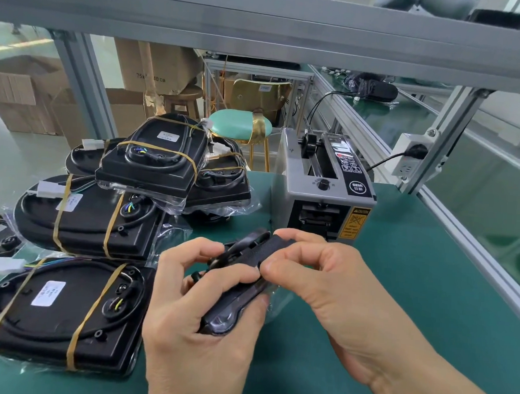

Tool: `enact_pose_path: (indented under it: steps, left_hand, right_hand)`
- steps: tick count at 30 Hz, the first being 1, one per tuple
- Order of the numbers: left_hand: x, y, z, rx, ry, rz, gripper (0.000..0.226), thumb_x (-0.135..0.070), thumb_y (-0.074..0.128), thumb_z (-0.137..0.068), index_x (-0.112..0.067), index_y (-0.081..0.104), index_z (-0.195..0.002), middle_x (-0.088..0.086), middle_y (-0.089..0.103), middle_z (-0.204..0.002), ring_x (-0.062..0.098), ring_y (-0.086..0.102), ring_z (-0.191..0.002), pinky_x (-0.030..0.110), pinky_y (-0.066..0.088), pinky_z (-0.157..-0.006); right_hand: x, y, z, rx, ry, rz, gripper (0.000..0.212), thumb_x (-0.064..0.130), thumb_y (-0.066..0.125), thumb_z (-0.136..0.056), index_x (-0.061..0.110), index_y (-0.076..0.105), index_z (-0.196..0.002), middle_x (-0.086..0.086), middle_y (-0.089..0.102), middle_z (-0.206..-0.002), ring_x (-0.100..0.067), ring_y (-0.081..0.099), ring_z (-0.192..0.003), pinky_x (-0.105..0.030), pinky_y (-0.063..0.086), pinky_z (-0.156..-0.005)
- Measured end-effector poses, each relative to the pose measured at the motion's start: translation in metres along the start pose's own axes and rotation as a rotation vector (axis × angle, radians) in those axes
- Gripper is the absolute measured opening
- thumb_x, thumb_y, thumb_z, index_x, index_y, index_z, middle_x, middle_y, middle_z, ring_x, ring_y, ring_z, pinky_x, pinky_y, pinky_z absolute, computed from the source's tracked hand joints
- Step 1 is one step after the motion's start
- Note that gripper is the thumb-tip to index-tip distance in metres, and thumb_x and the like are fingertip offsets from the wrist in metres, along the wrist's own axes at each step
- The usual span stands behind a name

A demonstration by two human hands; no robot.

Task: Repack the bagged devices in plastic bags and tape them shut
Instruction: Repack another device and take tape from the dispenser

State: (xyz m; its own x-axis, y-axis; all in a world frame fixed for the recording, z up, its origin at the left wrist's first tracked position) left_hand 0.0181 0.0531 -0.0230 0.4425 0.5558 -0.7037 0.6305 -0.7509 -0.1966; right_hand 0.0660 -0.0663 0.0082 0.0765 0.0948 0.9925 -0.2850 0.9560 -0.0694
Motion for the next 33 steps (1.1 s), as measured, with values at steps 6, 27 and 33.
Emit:
enact_pose_path:
  steps: [6,27,33]
  left_hand:
    - [-0.002,0.002,0.001,0.02,0.007,0.004,0.017,-0.029,0.075,-0.065,-0.028,0.068,-0.08,0.007,0.055,-0.101,0.003,0.055,-0.08,0.007,0.042,-0.07]
    - [0.001,-0.006,0.001,-0.002,0.017,0.012,0.027,-0.027,0.074,-0.064,-0.02,0.068,-0.088,0.011,0.055,-0.1,0.007,0.061,-0.084,0.01,0.046,-0.073]
    - [0.008,-0.008,-0.006,0.062,-0.008,0.013,0.028,-0.034,0.072,-0.065,-0.022,0.073,-0.09,0.006,0.058,-0.101,0.003,0.058,-0.087,0.006,0.044,-0.075]
  right_hand:
    - [-0.008,-0.006,-0.003,-0.118,-0.048,0.101,0.009,0.017,0.077,-0.062,0.023,0.073,-0.066,0.017,0.066,-0.097,0.012,0.057,-0.096,-0.014,0.04,-0.076]
    - [-0.018,0.004,-0.003,-0.061,-0.17,0.106,0.036,0.05,0.073,-0.065,0.039,0.059,-0.097,0.016,0.065,-0.097,0.003,0.062,-0.085,-0.009,0.046,-0.072]
    - [-0.029,-0.01,-0.012,-0.002,-0.111,-0.047,0.03,0.038,0.071,-0.079,0.041,0.06,-0.107,0.02,0.064,-0.106,0.005,0.058,-0.101,-0.01,0.043,-0.082]
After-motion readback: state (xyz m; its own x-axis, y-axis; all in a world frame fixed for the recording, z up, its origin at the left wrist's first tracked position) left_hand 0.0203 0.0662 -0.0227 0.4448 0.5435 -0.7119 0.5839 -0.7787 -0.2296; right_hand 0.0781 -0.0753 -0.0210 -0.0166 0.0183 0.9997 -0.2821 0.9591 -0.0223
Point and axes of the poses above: each hand's wrist, its own z-axis away from the middle knuckle, its own y-axis out of the palm, x = y × z, the point moved 2 cm from there along -z, towards the middle knuckle
